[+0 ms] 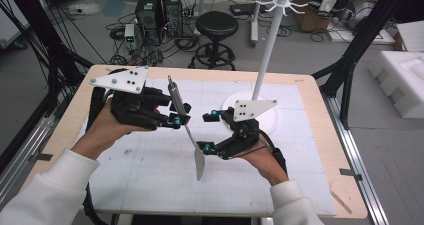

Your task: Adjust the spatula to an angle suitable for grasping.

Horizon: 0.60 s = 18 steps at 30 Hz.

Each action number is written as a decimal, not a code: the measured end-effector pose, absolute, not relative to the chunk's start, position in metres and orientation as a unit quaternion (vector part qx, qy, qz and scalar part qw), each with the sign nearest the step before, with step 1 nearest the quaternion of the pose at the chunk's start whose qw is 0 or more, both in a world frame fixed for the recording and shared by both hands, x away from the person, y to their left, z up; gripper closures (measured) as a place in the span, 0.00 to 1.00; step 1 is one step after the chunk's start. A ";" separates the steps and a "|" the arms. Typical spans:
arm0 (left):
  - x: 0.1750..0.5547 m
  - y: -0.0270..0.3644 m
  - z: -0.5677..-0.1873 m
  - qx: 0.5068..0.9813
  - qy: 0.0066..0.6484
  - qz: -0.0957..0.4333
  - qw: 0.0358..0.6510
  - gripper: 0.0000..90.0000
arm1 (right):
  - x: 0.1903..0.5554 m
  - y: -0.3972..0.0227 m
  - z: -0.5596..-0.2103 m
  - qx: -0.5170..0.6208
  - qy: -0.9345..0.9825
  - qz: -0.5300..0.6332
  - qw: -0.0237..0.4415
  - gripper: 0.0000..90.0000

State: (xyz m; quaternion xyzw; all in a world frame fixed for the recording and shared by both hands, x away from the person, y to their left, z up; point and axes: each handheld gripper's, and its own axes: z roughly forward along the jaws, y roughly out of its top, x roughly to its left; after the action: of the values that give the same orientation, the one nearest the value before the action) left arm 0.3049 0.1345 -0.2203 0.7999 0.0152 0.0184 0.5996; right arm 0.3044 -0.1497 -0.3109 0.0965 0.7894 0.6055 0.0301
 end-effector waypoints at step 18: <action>0.308 0.145 -0.214 0.814 0.060 0.061 0.575 0.76 | 0.298 -0.175 -0.307 0.123 0.815 0.563 0.069 0.00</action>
State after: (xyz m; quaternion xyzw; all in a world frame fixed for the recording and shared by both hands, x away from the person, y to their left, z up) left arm 0.3085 0.1448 -0.2135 0.8136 0.0600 0.0614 0.5750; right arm 0.2979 -0.1747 -0.3069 0.1226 0.8146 0.5627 0.0694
